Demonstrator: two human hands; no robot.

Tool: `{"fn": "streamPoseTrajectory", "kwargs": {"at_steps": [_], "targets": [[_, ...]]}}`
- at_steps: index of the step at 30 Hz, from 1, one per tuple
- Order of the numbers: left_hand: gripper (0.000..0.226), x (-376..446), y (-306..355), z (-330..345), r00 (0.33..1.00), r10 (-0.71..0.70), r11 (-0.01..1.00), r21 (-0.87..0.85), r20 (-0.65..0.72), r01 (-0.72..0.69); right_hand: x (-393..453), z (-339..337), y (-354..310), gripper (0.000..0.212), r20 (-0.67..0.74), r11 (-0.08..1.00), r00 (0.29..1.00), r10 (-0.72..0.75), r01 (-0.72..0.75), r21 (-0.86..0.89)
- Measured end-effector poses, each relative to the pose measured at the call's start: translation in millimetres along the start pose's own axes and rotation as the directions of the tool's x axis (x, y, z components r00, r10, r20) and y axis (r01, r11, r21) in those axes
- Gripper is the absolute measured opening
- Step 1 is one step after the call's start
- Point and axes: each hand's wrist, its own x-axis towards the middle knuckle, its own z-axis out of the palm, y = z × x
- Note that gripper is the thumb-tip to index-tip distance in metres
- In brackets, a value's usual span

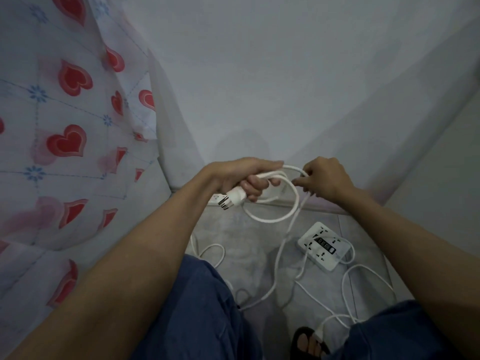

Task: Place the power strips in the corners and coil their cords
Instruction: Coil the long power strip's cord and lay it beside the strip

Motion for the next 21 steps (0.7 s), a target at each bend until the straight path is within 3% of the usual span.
{"fn": "streamPoseTrajectory", "kwargs": {"at_steps": [4, 6, 8, 11, 14, 16, 18, 20, 21], "targets": [[0.039, -6.5, 2.5, -16.2, 0.990, 0.140, 0.891, -0.438, 0.008, -0.122, -9.2, 21.4, -17.0, 0.023, 0.149, 0.950, 0.980, 0.131, -0.167, 0.262], [0.041, -5.9, 2.8, -25.3, 0.970, 0.230, 0.714, -0.663, -0.080, -0.224, -17.9, 33.1, -23.6, 0.012, 0.392, 0.826, 0.911, 0.127, -0.317, 0.467], [0.041, -4.4, 3.6, -31.1, 0.929, 0.292, 0.456, -0.820, -0.230, -0.346, -26.2, 42.4, -23.8, 0.007, 0.639, 0.730, 0.770, 0.002, -0.437, 0.525], [0.042, 0.9, 2.7, -35.6, 0.851, 0.259, 0.146, -0.852, -0.458, -0.503, -30.8, 51.2, -23.0, 0.018, 0.792, 0.738, 0.601, -0.108, -0.485, 0.468], [0.046, 8.8, 2.1, -41.1, 0.737, 0.169, 0.090, -0.734, -0.655, -0.673, -32.6, 50.9, -23.4, 0.020, 0.845, 0.756, 0.518, -0.133, -0.499, 0.424], [0.039, 12.3, 1.8, -46.5, 0.665, 0.125, 0.058, -0.664, -0.736, -0.745, -35.1, 48.9, -21.1, 0.015, 0.837, 0.744, 0.536, -0.110, -0.514, 0.427], [0.034, 16.3, -2.3, -55.3, 0.608, 0.097, 0.043, -0.607, -0.788, -0.794, -34.6, 44.1, -20.3, 0.013, 0.763, 0.777, 0.642, -0.077, -0.441, 0.450], [0.034, 20.9, -9.0, -62.6, 0.574, 0.062, 0.110, -0.566, -0.816, -0.817, -30.3, 34.3, -24.3, 0.013, 0.637, 0.908, 0.767, -0.084, -0.204, 0.366], [0.036, 23.1, -11.3, -63.2, 0.564, 0.043, 0.162, -0.551, -0.825, -0.818, -27.8, 26.9, -28.7, 0.014, 0.600, 0.966, 0.791, -0.115, -0.052, 0.254]]}}
